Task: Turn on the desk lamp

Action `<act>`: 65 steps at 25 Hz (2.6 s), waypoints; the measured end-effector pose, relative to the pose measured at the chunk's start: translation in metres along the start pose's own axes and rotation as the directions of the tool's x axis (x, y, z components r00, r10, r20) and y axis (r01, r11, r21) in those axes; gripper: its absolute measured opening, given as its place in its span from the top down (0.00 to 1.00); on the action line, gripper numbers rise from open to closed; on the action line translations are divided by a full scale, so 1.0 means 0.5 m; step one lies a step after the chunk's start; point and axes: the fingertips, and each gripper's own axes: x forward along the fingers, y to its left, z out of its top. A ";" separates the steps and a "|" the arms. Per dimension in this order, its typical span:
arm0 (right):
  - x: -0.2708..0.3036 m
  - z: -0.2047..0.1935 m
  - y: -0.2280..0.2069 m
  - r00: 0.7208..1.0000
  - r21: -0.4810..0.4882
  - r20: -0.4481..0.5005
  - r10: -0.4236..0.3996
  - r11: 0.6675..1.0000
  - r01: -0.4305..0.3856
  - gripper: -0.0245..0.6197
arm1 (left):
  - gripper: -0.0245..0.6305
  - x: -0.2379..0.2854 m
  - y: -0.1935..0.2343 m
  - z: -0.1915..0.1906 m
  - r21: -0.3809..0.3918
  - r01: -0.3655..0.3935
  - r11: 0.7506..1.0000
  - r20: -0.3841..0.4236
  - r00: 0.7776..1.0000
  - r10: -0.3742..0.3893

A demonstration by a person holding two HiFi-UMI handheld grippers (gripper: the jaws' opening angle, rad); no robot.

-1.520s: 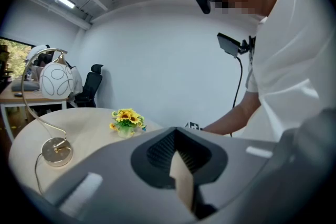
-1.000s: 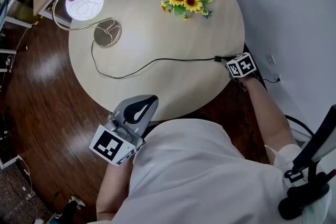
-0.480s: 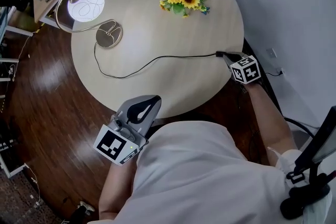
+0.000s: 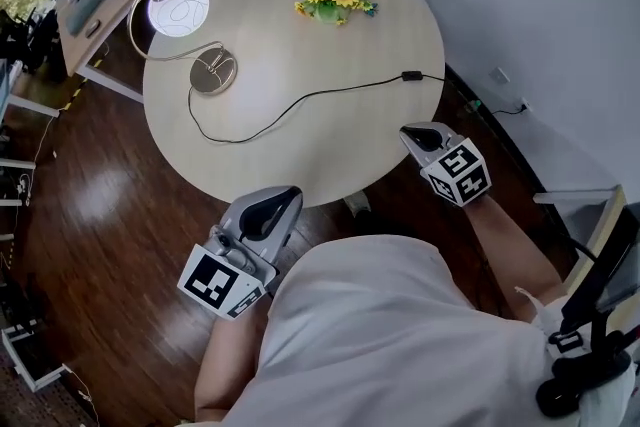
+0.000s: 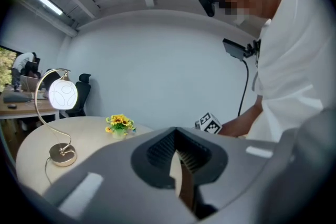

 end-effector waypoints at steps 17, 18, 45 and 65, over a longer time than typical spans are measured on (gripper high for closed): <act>-0.353 0.044 0.527 0.965 0.068 0.239 -0.112 0.993 0.098 0.95 | 0.93 -0.323 -0.256 -0.159 -0.021 0.230 0.973 -0.037 0.972 -0.231; -0.365 0.040 0.539 0.963 0.070 0.245 -0.116 0.992 0.102 0.95 | 0.93 -0.331 -0.270 -0.172 -0.018 0.242 0.970 -0.045 0.969 -0.242; -0.805 -0.225 0.815 0.916 0.119 0.390 -0.096 0.992 0.053 0.95 | 0.93 -0.467 -0.819 -0.293 -0.009 0.275 0.961 -0.067 0.959 -0.275; -0.894 -0.284 0.815 0.898 0.094 0.424 -0.117 0.992 0.085 0.95 | 0.93 -0.430 -0.935 -0.298 0.049 0.316 0.948 -0.076 0.947 -0.312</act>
